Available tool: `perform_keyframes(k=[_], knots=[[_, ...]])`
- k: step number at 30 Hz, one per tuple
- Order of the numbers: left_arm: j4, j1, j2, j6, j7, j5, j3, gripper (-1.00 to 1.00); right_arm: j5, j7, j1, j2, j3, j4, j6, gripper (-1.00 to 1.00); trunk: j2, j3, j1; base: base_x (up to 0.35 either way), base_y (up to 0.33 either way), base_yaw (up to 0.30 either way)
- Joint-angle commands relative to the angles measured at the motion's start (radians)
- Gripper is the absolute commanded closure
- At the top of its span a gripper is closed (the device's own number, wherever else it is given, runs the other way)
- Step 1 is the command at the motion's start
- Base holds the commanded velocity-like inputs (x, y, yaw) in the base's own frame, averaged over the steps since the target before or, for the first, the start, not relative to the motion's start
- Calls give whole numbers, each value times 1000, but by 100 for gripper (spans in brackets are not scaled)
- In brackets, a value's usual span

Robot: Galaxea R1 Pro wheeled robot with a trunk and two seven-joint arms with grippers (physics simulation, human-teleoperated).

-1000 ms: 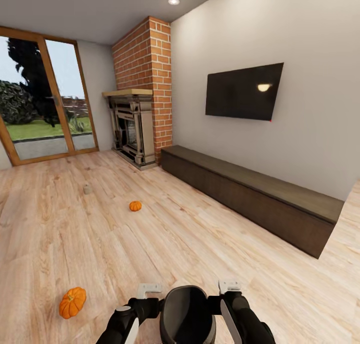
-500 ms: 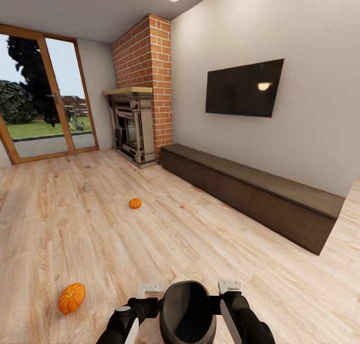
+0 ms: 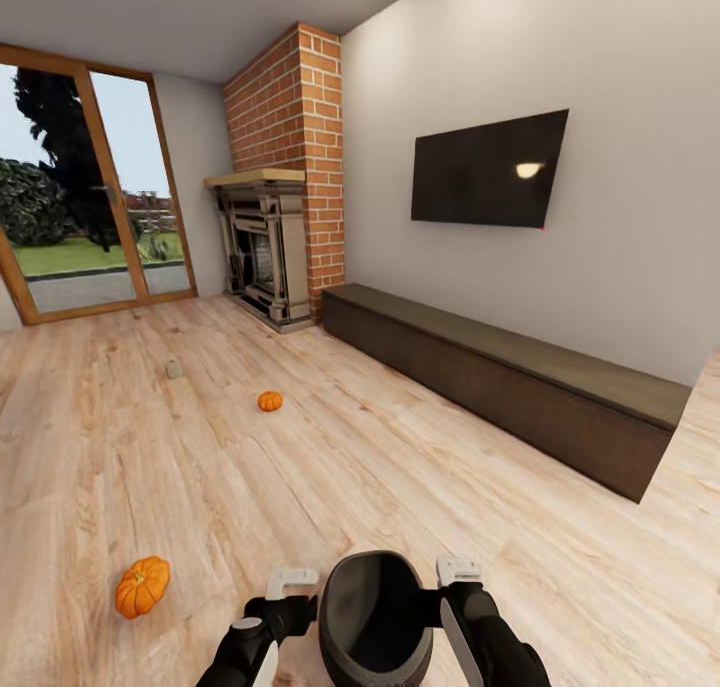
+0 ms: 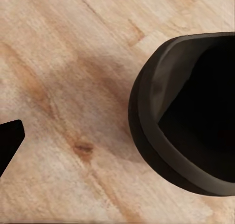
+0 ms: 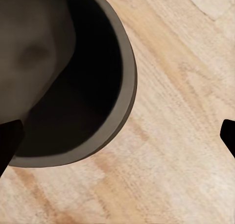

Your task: Place each of the two pumpkins and all three candles from the living room inside a cabinet in the living room (use any cabinet), then make sure every cabinet is closed, and position the cauldron so it is next to a table in the living room.

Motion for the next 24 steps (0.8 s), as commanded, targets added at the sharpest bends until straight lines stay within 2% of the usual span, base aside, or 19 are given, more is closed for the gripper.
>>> perform_keyframes(k=[1, 16, 24], knots=[[2, 0, 0, -1, 4, 0, 0, -100, 0, 0, 0, 0, 1, 0, -9, -100, -7, -3, 4, 0, 0, 0], [8, 0, 0, -5, 10, 0, -5, -100, 0, -1, -2, 0, 10, 14, -54, -100, -112, -50, 61, 0, 0, 0], [0, -2, 0, 3, 11, 6, -8, -100, 0, -3, -72, 0, 19, 36, -56, -100, -168, -75, 92, 0, 0, 0]])
